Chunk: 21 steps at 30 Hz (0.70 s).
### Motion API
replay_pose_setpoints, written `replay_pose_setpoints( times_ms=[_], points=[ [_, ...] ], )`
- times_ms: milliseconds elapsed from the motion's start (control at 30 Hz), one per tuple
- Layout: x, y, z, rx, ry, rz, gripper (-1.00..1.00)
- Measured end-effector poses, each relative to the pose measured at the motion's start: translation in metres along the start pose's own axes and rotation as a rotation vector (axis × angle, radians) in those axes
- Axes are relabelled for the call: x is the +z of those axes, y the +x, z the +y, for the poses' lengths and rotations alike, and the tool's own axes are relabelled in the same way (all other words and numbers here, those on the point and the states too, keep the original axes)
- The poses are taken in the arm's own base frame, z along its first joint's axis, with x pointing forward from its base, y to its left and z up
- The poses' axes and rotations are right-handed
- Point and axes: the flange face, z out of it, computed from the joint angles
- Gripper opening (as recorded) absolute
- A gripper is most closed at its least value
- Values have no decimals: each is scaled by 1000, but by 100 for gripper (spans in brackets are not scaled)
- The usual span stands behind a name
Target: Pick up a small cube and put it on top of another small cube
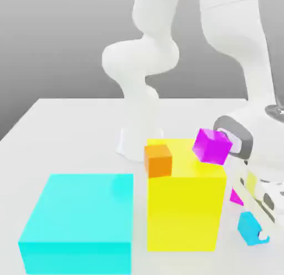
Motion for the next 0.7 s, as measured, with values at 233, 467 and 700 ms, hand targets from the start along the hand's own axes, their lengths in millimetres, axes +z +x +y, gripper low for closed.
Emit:
replay_pose_setpoints(
  times_ms=[233, 467, 700],
  points=[
    [-58, -21, -61, -91, 20, 2, -100],
    [-74, -60, -122, -202, 4, 0, -100],
    [-26, -62, -123, -203, 1, 0, 100]
  ],
)
